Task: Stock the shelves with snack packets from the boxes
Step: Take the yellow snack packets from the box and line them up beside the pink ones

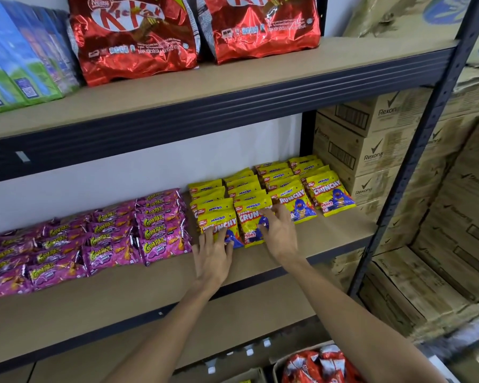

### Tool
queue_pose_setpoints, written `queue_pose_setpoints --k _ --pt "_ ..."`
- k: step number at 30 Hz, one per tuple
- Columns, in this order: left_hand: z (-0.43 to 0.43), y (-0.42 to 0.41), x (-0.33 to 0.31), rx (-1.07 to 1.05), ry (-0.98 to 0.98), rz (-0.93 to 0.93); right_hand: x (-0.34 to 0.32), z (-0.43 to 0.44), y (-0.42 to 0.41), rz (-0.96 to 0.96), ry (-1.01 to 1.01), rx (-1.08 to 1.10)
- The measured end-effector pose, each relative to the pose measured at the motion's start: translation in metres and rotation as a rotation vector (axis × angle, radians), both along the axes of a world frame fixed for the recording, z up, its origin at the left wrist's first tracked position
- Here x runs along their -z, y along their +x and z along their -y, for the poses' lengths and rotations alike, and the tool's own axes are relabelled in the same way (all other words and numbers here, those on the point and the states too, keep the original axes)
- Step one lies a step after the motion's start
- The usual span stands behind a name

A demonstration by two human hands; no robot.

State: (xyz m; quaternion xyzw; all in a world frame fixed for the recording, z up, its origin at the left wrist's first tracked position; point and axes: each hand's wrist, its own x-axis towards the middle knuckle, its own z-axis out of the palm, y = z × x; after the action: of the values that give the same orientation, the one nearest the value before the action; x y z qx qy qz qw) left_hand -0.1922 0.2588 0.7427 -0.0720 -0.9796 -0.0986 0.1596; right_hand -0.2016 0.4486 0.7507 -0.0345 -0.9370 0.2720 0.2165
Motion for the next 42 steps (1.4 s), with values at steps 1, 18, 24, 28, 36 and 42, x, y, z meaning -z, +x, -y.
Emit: queue_pose_setpoints --k 1,18,24,28,36,42 --pt "0.0 0.0 0.0 -0.003 -0.001 0.009 0.0 0.002 0.0 0.014 0.03 -0.019" --pt "0.011 0.022 0.007 0.039 0.089 0.015 0.011 0.024 0.036 -0.035 -0.017 0.005" --pt "0.034 0.046 0.007 0.17 0.156 -0.122 0.021 0.053 0.068 -0.141 -0.051 -0.053" --pt "0.055 0.073 0.004 0.266 0.238 -0.16 0.027 0.081 0.096 -0.24 -0.105 -0.1" --pt "0.133 0.141 0.024 0.292 0.388 -0.119 0.054 0.151 0.152 -0.166 -0.157 -0.103" --pt "0.176 0.193 0.06 0.255 0.418 0.119 0.092 0.204 0.21 0.028 -0.16 -0.1"
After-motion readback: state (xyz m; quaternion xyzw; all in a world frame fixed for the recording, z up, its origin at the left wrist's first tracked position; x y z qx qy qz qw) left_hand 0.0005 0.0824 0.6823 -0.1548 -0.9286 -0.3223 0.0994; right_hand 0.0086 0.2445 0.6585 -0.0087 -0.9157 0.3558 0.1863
